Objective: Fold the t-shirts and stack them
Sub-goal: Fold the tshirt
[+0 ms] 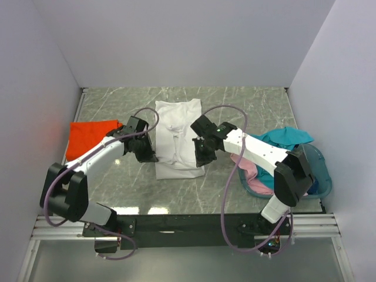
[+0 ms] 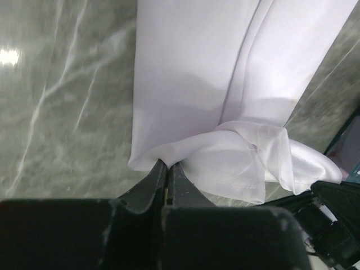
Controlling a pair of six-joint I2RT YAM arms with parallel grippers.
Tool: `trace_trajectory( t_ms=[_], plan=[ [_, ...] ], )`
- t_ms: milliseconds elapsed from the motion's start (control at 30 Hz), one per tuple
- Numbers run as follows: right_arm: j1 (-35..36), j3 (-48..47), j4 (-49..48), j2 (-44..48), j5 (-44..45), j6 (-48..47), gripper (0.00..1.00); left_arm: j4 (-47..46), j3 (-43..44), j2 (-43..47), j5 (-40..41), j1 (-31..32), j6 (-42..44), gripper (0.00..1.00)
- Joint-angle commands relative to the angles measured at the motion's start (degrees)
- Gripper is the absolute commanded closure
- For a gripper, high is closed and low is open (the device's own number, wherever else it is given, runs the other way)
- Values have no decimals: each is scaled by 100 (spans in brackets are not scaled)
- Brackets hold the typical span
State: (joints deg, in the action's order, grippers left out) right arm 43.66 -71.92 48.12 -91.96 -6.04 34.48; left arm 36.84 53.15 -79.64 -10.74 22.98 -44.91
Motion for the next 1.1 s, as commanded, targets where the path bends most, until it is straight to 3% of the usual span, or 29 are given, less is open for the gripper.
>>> trace_trajectory(
  t_ms=[0, 433, 900, 1000, 1067],
  plan=[
    [-243, -419, -303, -303, 279, -301, 100, -563, 433, -332, -226, -171, 377, 100],
    [-964, -2282, -347, -1780, 543, -943, 100, -871, 2277, -2248, -551, -742, 773, 100],
    [-1439, -4197, -145, -3380, 578, -1251, 100, -1100, 3500, -3672, -1149, -1208, 817, 100],
    [-1492, -4479, -40, -3662, 596, -1268, 100, -1030, 3650, -3840, -1149, -1243, 861, 94],
    [-1518, -4506, -57, -3741, 596, -1268, 100, -1073, 3633, -3884, -1114, -1278, 852, 78]
  ],
)
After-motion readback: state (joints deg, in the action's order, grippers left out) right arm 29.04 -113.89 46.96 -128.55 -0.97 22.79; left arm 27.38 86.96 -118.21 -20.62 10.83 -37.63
